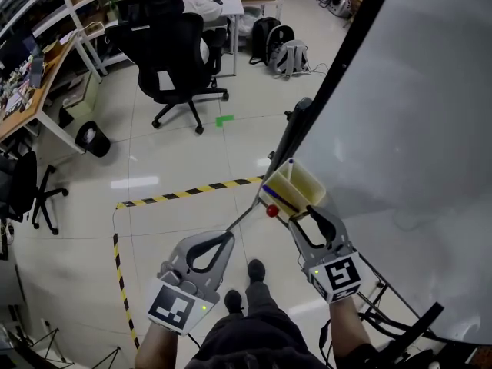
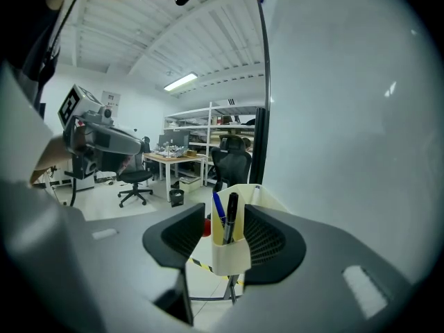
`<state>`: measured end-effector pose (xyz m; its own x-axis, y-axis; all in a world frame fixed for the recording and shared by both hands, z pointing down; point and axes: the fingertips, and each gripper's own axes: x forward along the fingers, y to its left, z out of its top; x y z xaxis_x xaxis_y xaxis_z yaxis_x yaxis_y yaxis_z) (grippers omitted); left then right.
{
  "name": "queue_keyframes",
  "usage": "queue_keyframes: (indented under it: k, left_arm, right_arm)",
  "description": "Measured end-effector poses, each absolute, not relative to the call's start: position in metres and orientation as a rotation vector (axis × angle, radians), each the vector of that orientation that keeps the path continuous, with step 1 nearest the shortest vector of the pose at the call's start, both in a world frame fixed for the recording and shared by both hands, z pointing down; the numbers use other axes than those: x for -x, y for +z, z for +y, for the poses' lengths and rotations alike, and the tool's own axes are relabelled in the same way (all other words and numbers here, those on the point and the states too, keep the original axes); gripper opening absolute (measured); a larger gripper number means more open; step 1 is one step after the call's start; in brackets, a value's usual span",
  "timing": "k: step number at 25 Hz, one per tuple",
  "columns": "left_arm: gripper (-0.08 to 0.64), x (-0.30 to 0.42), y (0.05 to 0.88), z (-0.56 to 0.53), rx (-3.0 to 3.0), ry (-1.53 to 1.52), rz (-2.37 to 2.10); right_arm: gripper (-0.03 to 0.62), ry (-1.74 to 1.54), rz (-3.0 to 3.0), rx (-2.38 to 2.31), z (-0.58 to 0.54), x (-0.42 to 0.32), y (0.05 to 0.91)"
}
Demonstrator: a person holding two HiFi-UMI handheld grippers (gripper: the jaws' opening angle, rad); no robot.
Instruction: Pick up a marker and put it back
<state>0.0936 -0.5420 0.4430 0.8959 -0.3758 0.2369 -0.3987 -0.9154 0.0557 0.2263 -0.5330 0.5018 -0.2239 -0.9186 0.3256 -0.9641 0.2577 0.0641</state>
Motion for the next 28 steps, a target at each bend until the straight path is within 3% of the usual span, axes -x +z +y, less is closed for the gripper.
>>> queue_keyframes:
  k: [4, 7, 18, 28]
  left_arm:
    - [0.006, -0.096, 0.449, -0.542, -2.966, 0.36, -0.583]
    - [0.006, -0.096, 0.45, -0.541, -2.963, 0.361, -0.578]
    - [0.006, -0.088, 0.451, -0.536, -2.958, 0.369, -0.595]
    - [0.006, -0.069, 0.419, -0.53, -3.005, 0.292, -0.65]
  right_arm:
    - [0.134, 0.217, -2.211, -1.756, -0.534, -0.228, 0.507]
    - [0.04, 0.228, -2.185, -1.782, -0.532, -0.231, 0.511]
    - [0.04, 0.178, -2.2, -1.777, -0.532, -0.228, 0.504]
    - [0.04, -0.035, -2.259, -1.783, -0.529, -0.214, 0.433]
